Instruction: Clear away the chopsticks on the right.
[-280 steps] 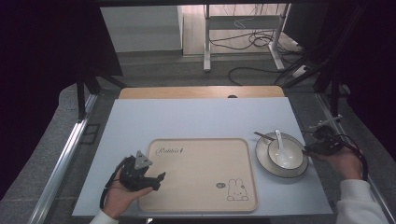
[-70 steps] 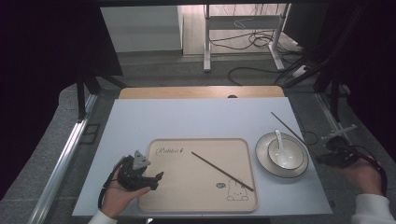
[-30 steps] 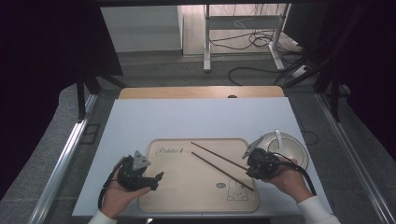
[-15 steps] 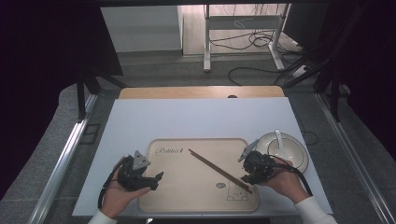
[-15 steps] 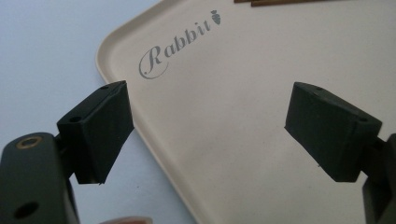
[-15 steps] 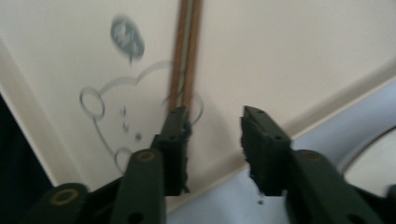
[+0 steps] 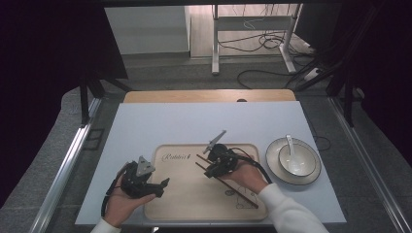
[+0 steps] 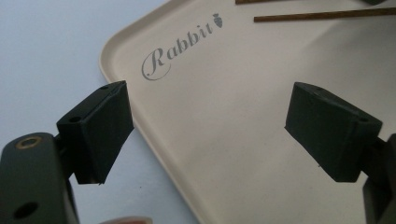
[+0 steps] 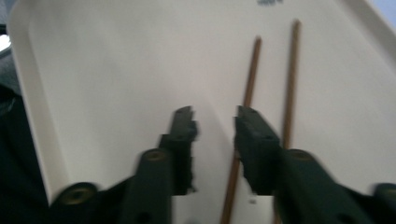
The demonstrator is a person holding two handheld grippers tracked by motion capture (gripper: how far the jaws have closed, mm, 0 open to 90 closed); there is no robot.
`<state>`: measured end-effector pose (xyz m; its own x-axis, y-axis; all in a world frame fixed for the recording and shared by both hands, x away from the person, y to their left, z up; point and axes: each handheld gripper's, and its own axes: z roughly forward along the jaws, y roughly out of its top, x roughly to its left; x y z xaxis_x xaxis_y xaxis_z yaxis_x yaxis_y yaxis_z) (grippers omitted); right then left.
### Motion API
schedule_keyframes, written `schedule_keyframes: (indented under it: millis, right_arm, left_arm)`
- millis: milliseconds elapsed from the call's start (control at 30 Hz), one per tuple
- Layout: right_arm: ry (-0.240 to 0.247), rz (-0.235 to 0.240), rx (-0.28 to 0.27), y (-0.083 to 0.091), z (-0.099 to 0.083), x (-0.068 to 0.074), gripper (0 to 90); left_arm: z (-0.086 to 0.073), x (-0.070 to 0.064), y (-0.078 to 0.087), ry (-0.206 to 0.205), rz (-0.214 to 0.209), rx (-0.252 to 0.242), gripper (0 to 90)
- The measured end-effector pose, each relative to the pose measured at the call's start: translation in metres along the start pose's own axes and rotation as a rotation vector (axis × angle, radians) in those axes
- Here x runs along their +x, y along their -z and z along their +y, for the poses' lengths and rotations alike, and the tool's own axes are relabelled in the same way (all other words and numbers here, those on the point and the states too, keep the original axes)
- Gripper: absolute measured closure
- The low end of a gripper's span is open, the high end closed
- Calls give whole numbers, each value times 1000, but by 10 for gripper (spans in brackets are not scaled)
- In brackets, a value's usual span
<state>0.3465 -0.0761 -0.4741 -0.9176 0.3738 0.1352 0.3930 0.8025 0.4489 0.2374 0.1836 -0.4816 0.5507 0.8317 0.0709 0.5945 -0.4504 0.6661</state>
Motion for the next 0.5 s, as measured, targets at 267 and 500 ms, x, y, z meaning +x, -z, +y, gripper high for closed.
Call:
schedule_keyframes:
  millis: [267,500]
  right_arm:
    - [-15,29,38,-36,30,-8,895]
    - [-61,-45,63,-44,28,-26,896]
  left_arm:
    - [-1,2,1,2,3,-4,150]
    - [-1,1,1,2,2,-4,150]
